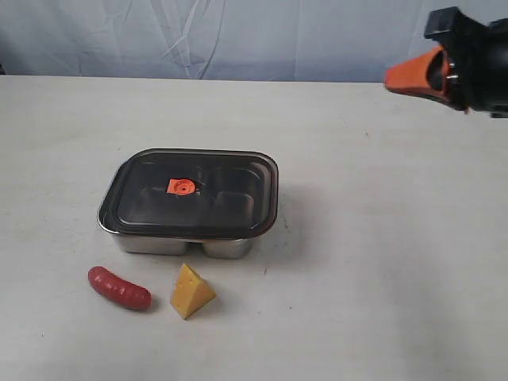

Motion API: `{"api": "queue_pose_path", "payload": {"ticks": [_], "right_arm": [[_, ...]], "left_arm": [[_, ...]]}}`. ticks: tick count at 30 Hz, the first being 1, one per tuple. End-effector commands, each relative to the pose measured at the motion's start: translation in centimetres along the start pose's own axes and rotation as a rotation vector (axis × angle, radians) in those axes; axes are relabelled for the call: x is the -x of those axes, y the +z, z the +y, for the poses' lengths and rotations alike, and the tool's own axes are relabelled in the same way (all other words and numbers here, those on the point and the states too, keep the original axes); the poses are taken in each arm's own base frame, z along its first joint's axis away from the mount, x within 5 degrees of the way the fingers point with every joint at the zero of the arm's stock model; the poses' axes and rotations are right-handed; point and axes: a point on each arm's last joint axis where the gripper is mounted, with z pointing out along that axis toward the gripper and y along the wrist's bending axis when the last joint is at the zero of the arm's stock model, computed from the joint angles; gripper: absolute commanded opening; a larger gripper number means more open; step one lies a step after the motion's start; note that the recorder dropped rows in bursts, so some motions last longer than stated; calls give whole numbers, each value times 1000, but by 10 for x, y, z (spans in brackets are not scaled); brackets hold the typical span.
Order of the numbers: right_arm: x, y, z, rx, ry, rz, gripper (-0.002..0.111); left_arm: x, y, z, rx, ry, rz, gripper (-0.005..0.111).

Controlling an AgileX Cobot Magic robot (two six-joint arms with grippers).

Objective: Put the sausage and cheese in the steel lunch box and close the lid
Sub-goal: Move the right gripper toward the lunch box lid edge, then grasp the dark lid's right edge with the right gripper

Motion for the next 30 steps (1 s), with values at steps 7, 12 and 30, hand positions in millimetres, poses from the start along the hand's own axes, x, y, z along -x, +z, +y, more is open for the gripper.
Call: {"api": "queue_pose_path", "payload": {"ticks": [7, 12, 30], "right_arm": [[2, 116, -81, 378, 217, 217, 56], [-32, 153, -102, 388, 282, 339, 57], [-77, 196, -81, 343, 232, 468, 57]], "left_arm": [[-1, 0, 0, 4, -3, -9, 0], [-1, 0, 0, 4, -3, -9, 0], [-1, 0, 0, 4, -3, -9, 0]]}}
